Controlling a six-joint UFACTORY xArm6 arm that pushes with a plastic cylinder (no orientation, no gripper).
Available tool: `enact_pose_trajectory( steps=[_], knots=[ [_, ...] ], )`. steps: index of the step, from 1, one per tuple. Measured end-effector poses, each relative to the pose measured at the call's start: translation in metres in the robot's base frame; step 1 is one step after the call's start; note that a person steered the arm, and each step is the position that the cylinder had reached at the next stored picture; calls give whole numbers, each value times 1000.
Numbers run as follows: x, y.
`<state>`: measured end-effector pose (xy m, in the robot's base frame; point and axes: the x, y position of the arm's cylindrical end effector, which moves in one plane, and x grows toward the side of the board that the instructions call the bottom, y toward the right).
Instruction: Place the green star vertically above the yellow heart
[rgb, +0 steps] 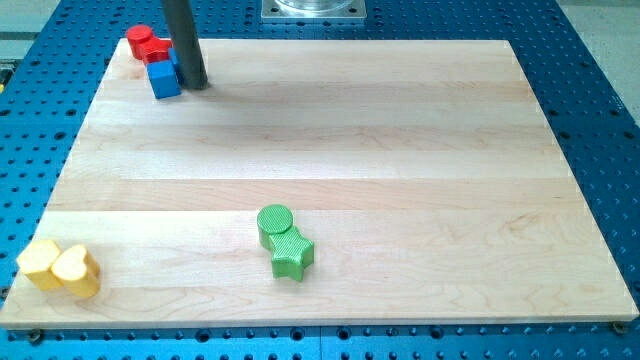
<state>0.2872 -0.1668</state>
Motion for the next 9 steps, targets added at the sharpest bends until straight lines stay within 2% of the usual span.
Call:
enact_pose_trajectory(
  steps=[1,2,4,5,6,8,9],
  knots=[
    [27,19],
    [64,69],
    [174,212],
    [239,237],
    [272,213],
    [276,136],
    [281,141]
  ],
)
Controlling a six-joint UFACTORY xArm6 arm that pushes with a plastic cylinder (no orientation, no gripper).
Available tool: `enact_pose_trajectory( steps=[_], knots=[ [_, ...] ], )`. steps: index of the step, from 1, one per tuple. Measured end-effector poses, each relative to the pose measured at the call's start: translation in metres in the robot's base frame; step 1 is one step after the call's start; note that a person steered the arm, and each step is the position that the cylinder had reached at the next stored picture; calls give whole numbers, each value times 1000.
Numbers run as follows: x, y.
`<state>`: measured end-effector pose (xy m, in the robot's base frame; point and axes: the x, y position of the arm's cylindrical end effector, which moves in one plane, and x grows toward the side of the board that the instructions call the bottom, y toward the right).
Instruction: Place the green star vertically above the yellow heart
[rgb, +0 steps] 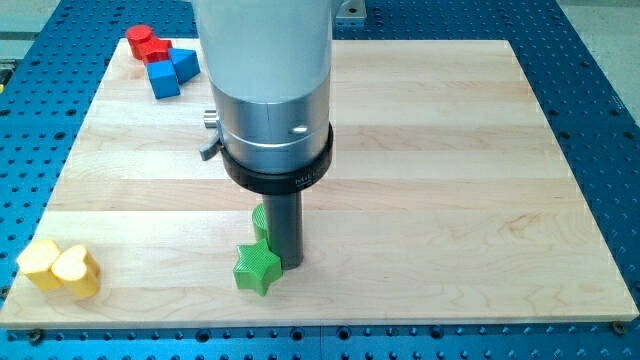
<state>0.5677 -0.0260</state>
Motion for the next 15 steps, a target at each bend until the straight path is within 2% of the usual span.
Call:
enact_pose_trajectory(
  steps=[1,2,4,5,6,7,8,9,10,11,12,14,15],
  knots=[
    [28,28],
    [36,-13],
    [15,-112],
    [6,-43],
    [-14,-41],
    [-24,-71],
    [-70,-72],
    [-61,-141],
    [-107,-98],
    [-121,-121],
    [-104,-151],
    [-64,-172],
    [-129,-171]
  ],
)
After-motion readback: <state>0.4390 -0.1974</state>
